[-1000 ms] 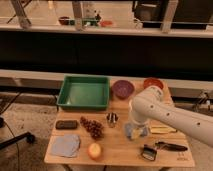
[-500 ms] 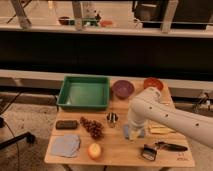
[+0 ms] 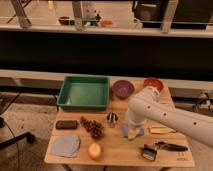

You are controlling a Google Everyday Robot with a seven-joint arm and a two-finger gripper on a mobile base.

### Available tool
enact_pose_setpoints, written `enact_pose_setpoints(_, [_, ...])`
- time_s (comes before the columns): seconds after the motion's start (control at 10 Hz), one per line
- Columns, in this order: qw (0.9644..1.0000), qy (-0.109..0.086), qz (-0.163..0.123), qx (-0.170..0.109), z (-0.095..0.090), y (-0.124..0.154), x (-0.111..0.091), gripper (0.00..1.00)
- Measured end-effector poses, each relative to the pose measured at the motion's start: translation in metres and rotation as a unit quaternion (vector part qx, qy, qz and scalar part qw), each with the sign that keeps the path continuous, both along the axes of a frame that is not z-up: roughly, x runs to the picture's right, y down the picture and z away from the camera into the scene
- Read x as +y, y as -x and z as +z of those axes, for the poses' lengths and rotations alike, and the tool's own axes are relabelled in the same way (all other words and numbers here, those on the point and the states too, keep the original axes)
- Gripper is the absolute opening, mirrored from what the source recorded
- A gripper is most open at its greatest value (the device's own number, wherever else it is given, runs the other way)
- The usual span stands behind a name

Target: Place sponge in plastic cup

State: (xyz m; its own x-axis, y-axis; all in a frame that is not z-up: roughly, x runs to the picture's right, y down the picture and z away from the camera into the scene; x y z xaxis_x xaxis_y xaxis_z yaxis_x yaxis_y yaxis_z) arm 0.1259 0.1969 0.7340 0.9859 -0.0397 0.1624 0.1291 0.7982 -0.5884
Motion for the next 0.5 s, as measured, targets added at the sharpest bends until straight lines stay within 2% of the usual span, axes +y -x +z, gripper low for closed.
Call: enact_pose_setpoints(0.5, [1.0000,-0.001,-0.003,0.002,0.0012,-0.0020,-0.0030,0.02])
